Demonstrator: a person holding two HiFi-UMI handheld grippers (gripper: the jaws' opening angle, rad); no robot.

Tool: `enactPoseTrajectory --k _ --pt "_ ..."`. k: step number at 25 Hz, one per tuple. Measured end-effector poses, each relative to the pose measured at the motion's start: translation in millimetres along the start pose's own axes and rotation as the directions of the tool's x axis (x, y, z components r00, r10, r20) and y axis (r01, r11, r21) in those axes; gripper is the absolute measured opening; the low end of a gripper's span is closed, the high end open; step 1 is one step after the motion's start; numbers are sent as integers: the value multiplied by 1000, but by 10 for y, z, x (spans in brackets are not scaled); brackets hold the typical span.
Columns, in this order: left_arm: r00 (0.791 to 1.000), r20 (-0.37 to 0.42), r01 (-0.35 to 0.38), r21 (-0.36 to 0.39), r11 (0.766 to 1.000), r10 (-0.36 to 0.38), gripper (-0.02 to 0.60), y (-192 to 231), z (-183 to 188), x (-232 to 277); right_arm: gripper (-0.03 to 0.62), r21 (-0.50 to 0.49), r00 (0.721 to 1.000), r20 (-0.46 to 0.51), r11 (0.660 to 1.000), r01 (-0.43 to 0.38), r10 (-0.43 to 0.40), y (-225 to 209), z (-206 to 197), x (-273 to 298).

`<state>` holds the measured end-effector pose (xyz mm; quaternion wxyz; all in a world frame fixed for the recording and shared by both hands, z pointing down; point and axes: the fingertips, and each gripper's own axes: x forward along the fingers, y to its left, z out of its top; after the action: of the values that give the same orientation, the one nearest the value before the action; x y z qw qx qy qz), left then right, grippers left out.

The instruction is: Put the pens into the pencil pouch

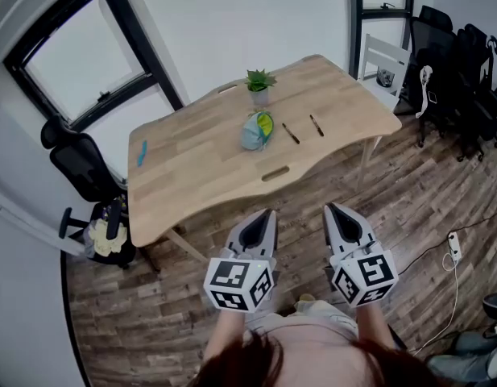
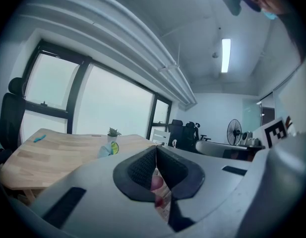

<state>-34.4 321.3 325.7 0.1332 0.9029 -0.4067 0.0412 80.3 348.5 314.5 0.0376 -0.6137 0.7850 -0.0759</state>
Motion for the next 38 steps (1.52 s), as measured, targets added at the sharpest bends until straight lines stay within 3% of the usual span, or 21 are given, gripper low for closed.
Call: enactPoseTrajectory --k 12,21,38 --pt "996 -33 -79 -35 996 78 3 -112 -56 494 0 14 996 -25 996 -85 85 -474 -42 264" --pt "991 -71 -115 -24 993 113 3 185 -76 762 0 28 989 -38 990 -141 142 -518 -124 675" --pt "996 -80 -48 -51 998 44 3 1077 261 1834 2 -26 998 -50 999 -45 43 -927 -54 1912"
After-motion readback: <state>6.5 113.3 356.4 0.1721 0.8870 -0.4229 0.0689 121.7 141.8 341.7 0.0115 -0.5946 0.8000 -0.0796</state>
